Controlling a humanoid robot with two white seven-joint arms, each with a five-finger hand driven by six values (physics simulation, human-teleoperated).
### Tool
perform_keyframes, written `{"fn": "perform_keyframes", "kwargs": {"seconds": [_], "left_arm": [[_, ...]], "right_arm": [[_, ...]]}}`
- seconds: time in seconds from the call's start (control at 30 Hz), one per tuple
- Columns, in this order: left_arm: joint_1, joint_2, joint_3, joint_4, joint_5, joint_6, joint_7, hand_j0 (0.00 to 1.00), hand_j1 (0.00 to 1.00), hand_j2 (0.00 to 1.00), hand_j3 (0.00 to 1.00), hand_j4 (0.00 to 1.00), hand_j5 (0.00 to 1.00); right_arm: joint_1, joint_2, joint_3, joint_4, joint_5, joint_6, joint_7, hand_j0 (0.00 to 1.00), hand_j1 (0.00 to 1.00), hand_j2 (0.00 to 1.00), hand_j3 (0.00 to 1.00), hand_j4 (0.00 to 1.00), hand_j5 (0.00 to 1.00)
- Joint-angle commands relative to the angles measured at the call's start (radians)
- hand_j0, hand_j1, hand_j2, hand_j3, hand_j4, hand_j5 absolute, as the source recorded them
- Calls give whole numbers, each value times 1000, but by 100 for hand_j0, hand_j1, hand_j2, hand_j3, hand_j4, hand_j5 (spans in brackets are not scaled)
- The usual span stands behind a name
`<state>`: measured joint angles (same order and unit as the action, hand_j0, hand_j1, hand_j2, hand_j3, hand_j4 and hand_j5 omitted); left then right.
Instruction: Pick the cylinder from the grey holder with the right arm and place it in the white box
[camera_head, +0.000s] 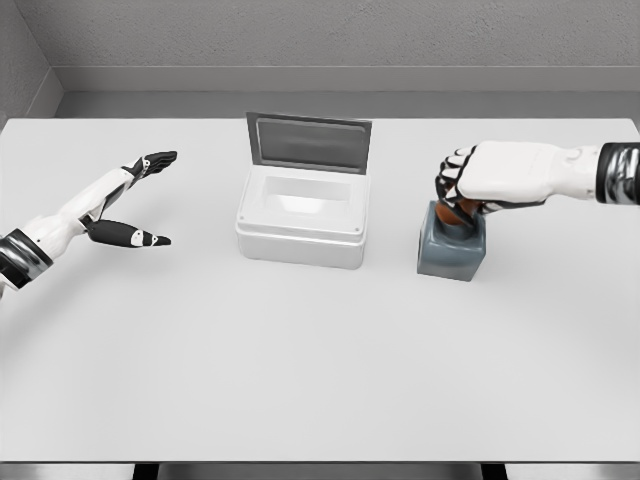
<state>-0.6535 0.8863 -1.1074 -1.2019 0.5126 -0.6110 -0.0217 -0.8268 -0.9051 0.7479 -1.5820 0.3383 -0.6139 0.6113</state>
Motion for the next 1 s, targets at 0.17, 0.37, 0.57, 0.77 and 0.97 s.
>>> {"fn": "perform_keyframes", "kwargs": {"seconds": [0.17,0.37,0.57,0.77,0.97], "left_arm": [[0,0,1,1,4,0,0,100,100,100,100,100,100],[0,0,1,1,4,0,0,100,100,100,100,100,100],[0,0,1,1,4,0,0,100,100,100,100,100,100],[0,0,1,1,4,0,0,100,100,100,100,100,100],[0,0,1,1,4,0,-1,100,100,100,100,100,100]], "right_arm": [[-31,86,-18,-1,-48,3,0,7,7,7,7,7,7],[-74,178,-9,31,-45,3,0,7,7,7,7,7,7],[-124,233,65,66,-35,3,0,7,7,7,7,7,7],[-140,262,97,89,-32,3,0,7,7,7,7,7,7],[-146,275,107,129,-30,3,0,7,7,7,7,7,7]]}}
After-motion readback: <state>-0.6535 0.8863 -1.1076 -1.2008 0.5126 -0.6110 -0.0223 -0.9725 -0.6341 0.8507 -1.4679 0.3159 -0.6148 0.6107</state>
